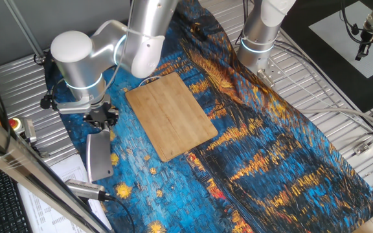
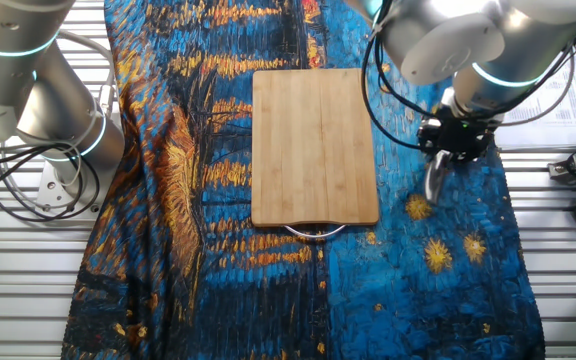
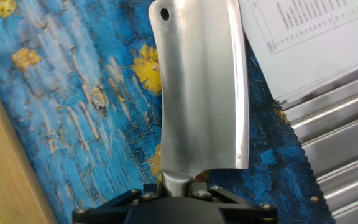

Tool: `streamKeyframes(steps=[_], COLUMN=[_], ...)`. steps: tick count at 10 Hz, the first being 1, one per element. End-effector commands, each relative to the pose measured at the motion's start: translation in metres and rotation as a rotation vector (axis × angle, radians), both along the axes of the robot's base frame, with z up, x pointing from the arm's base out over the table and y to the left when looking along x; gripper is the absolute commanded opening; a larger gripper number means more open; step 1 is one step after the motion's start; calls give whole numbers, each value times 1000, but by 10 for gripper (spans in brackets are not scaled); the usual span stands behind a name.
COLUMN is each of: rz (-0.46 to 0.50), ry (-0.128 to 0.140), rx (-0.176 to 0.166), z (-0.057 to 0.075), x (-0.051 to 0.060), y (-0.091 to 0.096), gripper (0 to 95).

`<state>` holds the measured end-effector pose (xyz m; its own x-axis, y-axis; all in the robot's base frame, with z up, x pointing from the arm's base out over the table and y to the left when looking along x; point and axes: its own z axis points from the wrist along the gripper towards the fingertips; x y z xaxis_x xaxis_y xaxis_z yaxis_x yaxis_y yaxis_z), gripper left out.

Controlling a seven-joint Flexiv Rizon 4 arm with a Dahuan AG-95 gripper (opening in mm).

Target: Put the knife on the cutting board

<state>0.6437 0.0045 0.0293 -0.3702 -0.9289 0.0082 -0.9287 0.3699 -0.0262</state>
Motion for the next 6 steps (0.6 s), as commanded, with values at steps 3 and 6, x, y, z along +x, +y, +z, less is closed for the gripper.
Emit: streamKeyframes(steps=[3,6], rz=[28,42], ry=[2,5], rx=[6,8], z=[8,19], x=[0,-6], y=[0,-1], gripper=[0,0])
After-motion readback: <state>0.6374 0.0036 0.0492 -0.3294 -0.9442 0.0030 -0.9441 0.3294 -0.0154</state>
